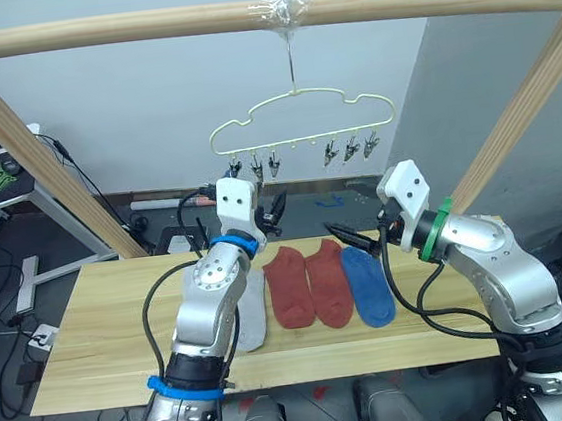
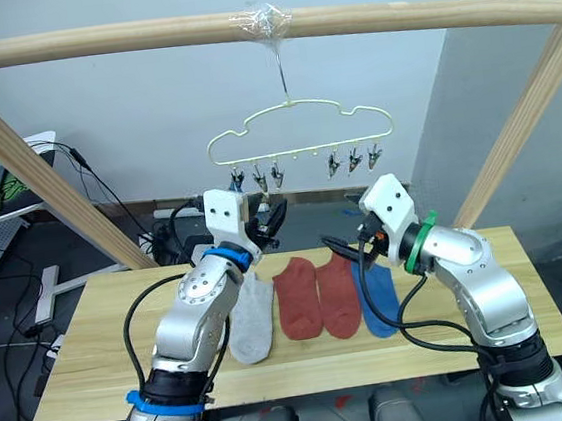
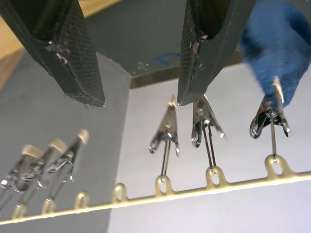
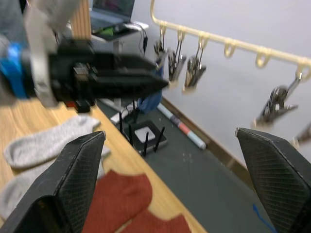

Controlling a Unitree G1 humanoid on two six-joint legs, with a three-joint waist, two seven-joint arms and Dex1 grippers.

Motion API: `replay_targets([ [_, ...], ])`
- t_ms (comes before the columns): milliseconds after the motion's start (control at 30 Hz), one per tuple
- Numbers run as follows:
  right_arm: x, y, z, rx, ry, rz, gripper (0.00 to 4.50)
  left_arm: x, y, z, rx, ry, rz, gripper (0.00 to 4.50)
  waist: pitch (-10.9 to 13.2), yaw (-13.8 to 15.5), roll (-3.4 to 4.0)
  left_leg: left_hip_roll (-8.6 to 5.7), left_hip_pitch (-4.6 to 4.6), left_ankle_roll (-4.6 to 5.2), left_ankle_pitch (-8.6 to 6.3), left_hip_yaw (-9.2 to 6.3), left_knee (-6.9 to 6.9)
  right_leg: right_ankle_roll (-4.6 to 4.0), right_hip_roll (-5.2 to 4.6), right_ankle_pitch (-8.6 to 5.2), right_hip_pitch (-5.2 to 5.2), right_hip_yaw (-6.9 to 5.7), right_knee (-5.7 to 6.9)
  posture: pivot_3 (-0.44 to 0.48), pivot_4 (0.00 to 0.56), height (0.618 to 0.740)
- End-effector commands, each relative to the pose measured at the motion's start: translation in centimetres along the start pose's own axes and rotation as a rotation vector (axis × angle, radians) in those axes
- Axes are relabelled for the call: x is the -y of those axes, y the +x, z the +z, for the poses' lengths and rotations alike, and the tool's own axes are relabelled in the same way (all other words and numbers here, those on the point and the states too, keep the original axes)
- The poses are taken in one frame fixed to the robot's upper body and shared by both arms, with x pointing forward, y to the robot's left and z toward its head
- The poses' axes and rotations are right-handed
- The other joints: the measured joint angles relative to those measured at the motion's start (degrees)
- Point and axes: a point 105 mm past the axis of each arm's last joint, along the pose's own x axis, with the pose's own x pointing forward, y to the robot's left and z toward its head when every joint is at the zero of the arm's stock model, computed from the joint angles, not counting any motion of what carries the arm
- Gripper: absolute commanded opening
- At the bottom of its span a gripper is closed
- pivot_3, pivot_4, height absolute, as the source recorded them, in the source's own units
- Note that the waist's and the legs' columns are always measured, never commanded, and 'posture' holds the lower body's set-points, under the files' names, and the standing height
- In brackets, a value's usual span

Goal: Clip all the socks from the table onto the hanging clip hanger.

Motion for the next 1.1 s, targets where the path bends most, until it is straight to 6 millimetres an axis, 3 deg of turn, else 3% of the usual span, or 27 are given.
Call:
replay_targets([
  [33, 0.1, -0.3, 2.1, 0.067, -0.034, -0.007, 4.5, -0.6, 0.5, 1.3, 0.069, 0.031, 0.033, 2.42, 0.0, 0.01, 0.0, 0.0, -0.01, 0.0, 0.0, 0.0, 0.0, 0.01, 0.0, 0.01, 0.0, 0.0, -0.01, -0.033, 0.143, 0.74],
  [300, 0.2, -0.5, 3.6, 0.077, -0.074, 0.023, 4.5, -2.5, 1.6, 0.1, 0.042, -0.005, 0.142, 2.42, -0.01, -0.05, 0.0, -0.01, -0.01, 0.0, 0.0, 0.0, 0.0, 0.11, 0.0, 0.07, 0.0, 0.0, -0.01, -0.051, 0.134, 0.74],
  [500, 0.6, -0.4, 4.1, 0.091, -0.068, 0.008, 4.5, -1.5, 2.9, 0.7, 0.069, -0.028, 0.114, 2.42, -0.02, -0.1, 0.0, -0.01, -0.02, 0.0, 0.0, -0.01, 0.0, 0.12, 0.0, 0.08, 0.0, -0.01, -0.01, -0.055, 0.126, 0.74],
  [1100, 1.0, -0.5, 3.6, 0.074, -0.066, -0.013, 4.5, -2.5, 3.6, 1.4, 0.114, 0.056, 0.173, 2.42, -0.13, -1.34, -0.02, -0.01, -0.01, -0.01, 0.01, 0.0, 0.03, 0.08, 0.0, 0.17, 0.01, 0.0, 0.01, -0.079, 0.106, 0.74],
])
